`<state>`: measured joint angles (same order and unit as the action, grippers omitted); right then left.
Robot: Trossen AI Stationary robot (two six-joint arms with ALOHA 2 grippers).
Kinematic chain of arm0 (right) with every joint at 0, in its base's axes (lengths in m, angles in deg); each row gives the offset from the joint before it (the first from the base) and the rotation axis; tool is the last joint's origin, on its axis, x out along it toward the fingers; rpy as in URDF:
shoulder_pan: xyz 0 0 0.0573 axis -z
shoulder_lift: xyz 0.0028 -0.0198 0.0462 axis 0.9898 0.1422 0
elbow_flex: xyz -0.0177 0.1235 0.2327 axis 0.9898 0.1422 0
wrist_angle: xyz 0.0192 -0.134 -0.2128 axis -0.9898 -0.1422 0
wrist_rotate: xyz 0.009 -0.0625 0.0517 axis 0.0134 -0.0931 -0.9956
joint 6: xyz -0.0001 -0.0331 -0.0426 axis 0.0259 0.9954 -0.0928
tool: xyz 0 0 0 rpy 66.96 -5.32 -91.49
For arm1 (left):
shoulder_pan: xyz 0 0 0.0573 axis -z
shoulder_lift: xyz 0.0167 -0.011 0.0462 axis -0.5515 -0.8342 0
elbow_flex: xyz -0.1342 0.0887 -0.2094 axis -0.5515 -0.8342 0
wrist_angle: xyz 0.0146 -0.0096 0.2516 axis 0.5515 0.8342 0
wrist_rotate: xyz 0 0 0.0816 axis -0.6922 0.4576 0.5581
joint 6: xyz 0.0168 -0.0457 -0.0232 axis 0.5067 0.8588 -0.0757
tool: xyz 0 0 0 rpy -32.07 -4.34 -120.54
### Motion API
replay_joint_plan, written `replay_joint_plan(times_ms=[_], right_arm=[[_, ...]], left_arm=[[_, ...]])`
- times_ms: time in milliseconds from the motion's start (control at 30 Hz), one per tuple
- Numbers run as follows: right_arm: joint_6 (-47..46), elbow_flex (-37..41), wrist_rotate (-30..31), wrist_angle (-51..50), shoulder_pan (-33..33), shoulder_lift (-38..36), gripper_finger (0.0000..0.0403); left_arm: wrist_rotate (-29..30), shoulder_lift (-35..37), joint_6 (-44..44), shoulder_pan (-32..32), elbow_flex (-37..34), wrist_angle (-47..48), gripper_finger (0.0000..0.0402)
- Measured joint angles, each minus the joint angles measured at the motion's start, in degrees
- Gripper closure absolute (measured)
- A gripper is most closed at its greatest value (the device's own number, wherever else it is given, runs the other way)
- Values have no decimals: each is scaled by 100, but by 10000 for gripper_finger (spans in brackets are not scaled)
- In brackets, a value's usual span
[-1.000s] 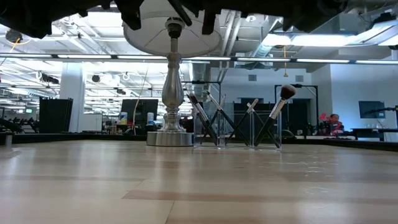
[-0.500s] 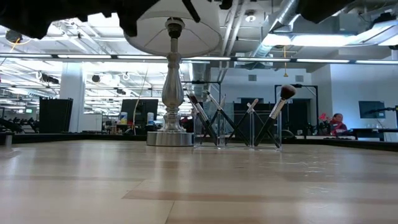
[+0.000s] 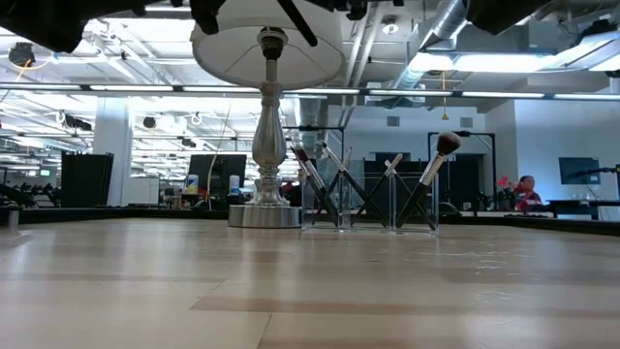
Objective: Put items in baskets/containers
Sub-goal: Put the black highlighter brush into the transparent organizer
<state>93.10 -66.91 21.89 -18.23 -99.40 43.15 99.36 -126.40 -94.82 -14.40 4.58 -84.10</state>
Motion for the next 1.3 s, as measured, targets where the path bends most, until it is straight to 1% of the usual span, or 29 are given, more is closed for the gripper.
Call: replay_joint_plan(times_ms=[200,400,533,700,767,833,1033,1100,1233,1300], right_arm=[[149,-6,5,72,57,7,363],[343,-194,2,57,81,15,364],[343,-219,-110,-3,81,15,364],[342,-219,-133,-53,81,15,364],[341,-219,-133,-55,77,15,364],[343,-219,-133,-56,79,15,363],[343,-221,-120,-105,130,14,342],[342,-223,-178,-146,159,14,330],[346,-223,-156,-147,154,15,305],[521,-223,71,-167,98,-11,292]], left_arm=[[74,0,-67,-63,84,-31,215],[92,2,-37,-160,84,-15,215],[406,2,-31,-159,84,-13,215],[489,2,-39,-157,84,-28,219],[541,2,-39,-159,84,-31,232],[557,2,-39,-159,84,-31,254],[577,4,-39,-157,84,-30,347],[551,7,-41,-160,84,-29,369],[537,7,-43,-161,84,-30,370],[537,7,-43,-161,84,-28,365]])
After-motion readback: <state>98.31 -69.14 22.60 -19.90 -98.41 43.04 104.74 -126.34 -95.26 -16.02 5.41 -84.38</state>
